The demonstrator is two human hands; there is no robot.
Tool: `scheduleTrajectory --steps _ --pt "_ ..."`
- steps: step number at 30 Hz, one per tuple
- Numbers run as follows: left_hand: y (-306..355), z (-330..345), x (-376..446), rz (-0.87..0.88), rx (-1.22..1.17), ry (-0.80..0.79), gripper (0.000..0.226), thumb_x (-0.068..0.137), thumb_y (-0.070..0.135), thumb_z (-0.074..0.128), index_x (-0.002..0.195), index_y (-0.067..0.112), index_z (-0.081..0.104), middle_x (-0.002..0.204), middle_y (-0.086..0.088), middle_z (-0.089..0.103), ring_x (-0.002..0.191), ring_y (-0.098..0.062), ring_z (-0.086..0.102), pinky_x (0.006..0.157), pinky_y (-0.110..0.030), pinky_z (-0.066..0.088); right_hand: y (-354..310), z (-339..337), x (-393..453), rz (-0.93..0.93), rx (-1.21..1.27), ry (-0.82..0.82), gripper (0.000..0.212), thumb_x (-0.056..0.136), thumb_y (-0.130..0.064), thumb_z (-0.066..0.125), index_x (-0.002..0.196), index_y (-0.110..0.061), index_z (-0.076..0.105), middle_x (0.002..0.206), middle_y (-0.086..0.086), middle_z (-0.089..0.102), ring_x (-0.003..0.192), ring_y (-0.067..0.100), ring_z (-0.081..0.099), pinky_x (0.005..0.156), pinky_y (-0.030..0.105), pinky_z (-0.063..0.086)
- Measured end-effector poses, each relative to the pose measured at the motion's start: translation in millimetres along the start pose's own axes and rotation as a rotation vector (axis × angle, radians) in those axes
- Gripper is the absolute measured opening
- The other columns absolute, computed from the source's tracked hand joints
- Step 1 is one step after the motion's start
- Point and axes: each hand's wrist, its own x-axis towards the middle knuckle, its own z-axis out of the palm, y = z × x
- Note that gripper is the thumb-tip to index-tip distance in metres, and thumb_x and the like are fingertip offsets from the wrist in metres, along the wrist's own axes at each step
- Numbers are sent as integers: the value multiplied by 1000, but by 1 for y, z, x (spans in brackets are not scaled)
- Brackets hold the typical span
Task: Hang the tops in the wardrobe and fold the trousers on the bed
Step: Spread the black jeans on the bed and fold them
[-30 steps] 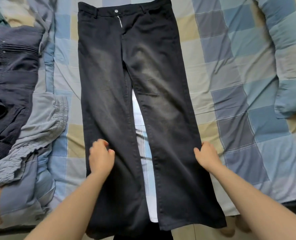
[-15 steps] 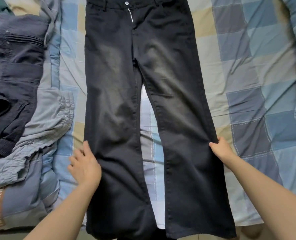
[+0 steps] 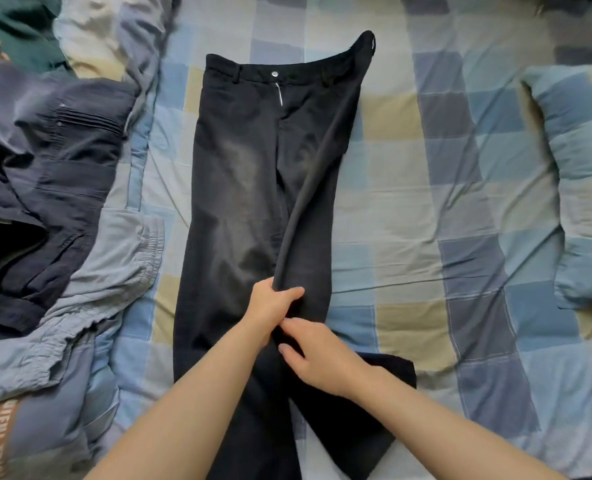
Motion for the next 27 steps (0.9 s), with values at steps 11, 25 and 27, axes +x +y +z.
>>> scheduleTrajectory --steps 11,25,27 --pt "-35 -55 39 98 345 -137 33 92 19 56 60 18 49 62 8 56 61 -9 50 60 -22 42 34 -119 215 496 -88 440 47 98 -44 39 140 -24 35 133 16 40 116 39 48 98 44 39" --pt "-63 -134 67 -108 137 -274 20 82 20 62 80 1 64 75 -3 63 74 -14 62 72 -34 54 -20 -108 324 192 -339 564 76 81 3 47 144 -29 21 122 9 46 93 32 55 78 42 48" --pt "-62 -153 68 -187 211 -291 11 82 8 64 71 7 65 70 -3 61 66 -11 61 65 -28 54 -30 -88 336 26 -433 421 72 84 0 46 144 -29 21 119 9 48 96 33 56 77 45 50"
